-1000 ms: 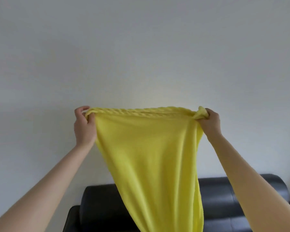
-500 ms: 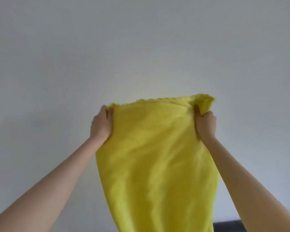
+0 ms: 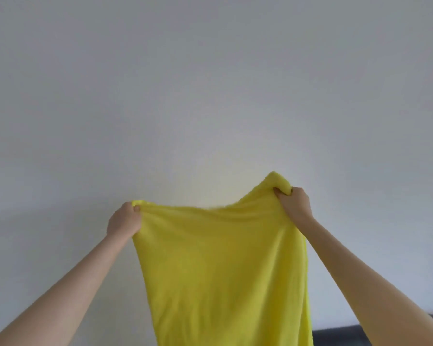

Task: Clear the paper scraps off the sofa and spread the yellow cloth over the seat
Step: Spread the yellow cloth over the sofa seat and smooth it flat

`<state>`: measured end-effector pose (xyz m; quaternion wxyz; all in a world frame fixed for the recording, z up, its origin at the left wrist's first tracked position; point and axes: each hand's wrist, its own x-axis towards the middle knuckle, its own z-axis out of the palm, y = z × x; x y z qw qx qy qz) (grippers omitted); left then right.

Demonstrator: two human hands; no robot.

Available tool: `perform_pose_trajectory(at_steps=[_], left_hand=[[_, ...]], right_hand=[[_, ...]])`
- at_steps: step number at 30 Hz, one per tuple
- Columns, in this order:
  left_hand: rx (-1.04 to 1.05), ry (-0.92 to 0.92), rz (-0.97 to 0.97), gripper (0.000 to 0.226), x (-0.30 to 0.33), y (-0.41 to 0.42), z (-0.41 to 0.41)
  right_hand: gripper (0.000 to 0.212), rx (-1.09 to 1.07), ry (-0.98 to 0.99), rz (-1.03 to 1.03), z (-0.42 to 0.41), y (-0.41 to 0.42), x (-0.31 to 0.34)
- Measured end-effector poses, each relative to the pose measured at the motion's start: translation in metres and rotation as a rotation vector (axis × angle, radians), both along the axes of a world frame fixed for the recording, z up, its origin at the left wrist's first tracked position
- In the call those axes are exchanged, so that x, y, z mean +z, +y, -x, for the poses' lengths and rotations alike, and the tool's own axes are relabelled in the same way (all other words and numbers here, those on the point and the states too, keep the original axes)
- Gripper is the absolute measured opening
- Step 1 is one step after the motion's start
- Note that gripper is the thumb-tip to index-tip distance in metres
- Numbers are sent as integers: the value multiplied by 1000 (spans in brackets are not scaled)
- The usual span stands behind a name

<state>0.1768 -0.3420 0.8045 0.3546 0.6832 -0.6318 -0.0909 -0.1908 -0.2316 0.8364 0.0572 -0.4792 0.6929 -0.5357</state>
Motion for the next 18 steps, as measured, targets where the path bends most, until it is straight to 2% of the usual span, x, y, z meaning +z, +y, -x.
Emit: perform_pose_trajectory(at_steps=[3,4,6,7,9,11,12,16,18], left_hand=[[-5,-209,-248,34,-20,4,-4],[-14,-312,-341,37,-26,9,-1],[-74,-426,-394,49,-31,21,12],[-162,-397,-368,54,-31,29,24],[-461,-138,-264,63,-25,50,56],[-684,136,-210,60,-18,78,90],[-722,211,-172,54,-18,85,102],[-697,201,43,21,-38,90,114],[-753,205,68,17,-51,89,112]], right_hand=[[40,119,-100,10,-5,3,-10],[41,162,-95,-23,-12,3,-16],[35,248,-24,-73,-30,5,-26],[33,306,26,-97,-41,4,-31],[32,407,131,-147,-62,2,-41],[33,488,218,-193,-80,-2,-55],[32,510,255,-214,-85,-3,-60],[26,513,273,-282,-88,-5,-83],[27,516,243,-301,-83,-5,-93]])
